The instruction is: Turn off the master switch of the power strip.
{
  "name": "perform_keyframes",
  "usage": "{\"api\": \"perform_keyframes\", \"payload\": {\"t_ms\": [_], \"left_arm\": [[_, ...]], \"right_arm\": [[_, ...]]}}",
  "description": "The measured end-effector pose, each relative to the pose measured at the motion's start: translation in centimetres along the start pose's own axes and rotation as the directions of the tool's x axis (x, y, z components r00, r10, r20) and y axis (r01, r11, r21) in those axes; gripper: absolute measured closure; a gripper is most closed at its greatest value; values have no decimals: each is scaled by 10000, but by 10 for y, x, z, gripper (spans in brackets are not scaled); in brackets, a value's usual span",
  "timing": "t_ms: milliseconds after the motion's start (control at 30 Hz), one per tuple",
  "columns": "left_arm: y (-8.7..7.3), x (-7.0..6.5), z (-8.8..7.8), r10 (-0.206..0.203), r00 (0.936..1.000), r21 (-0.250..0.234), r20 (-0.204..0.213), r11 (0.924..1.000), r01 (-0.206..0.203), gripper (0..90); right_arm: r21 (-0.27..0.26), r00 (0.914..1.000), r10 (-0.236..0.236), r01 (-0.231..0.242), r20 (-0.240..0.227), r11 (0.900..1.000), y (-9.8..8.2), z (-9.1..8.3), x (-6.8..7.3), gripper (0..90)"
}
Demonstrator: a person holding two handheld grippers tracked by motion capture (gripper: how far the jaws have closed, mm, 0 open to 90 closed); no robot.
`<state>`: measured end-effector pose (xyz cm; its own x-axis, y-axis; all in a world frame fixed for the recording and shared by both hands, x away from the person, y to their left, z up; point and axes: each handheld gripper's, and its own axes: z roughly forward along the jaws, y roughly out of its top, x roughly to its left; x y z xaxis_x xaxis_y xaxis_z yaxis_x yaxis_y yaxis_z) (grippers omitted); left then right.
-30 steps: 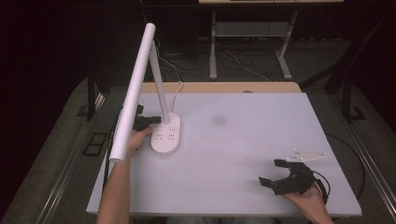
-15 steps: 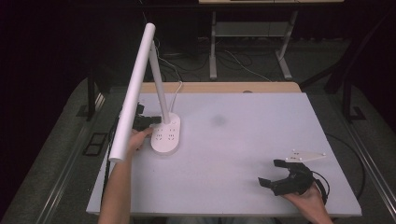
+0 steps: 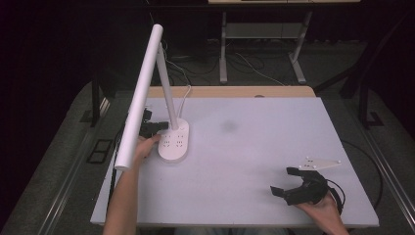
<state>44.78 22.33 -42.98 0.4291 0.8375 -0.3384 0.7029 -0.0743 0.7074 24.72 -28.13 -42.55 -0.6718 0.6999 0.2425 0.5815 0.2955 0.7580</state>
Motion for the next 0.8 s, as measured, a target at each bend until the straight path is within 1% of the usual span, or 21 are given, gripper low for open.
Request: {"api": "perform_keyframes", "payload": {"t_ms": [33, 67, 100, 167, 300, 333, 467, 500, 567, 667, 700, 767, 800], "left_arm": [[1, 1, -1, -179, 9998, -75, 120, 9998, 180, 900], [1, 1, -2, -56, 9998, -19, 196, 10000, 57, 900], [0, 1, -2, -84, 9994, -35, 328, 10000, 86, 900], [-1, -1, -3, 113, 9991, 28, 403, 9999, -114, 900], [0, -3, -4, 210, 9992, -47, 352, 9998, -209, 900], [0, -4, -4, 207, 9991, -146, 358, 9997, -202, 900], [2, -6, -9, 282, 9991, -300, 316, 9992, -273, 900], [2, -6, -10, 334, 9991, -273, 268, 9991, -326, 900], [3, -6, -14, 381, 9990, -312, 227, 9988, -374, 900], [5, -6, -22, 392, 9990, -508, 219, 9980, -381, 900], [6, -6, -25, 422, 9990, -592, 172, 9974, -411, 900], [8, -9, -30, 291, 9996, -758, 50, 9967, -286, 900], [9, -9, -34, 382, 9993, -843, -26, 9957, -382, 900]], "right_arm": [[0, 10000, 0, 0, 0, 10000, 0, 0, 0, 1], [2, 10000, 28, -28, 5, 10000, 0, 0, 0, 1], [-96, 10000, -5, 6, 57, 10000, 0, -1, -2, 1], [-94, 10000, 23, -23, 54, 10000, 0, -1, -2, 1], [-54, 10000, 73, -72, 34, 10000, 0, -1, -2, 1], [-74, 10000, 52, -52, 45, 10000, 0, -1, -2, 1], [-90, 10000, 56, -56, 66, 9999, 0, -1, -2, 0], [-96, 10000, 51, -51, 64, 9999, 0, -1, -3, 0], [-89, 9999, 85, -85, 65, 9999, 0, -2, -3, 1], [-106, 10000, 48, -47, 67, 9999, 0, -2, -3, 1], [-88, 9999, 98, -97, 67, 9999, 0, -2, -3, 1], [-92, 9999, 94, -93, 67, 9999, 0, -2, -3, 1], [-92, 9999, 94, -93, 67, 9999, 0, -2, -3, 1]]}}
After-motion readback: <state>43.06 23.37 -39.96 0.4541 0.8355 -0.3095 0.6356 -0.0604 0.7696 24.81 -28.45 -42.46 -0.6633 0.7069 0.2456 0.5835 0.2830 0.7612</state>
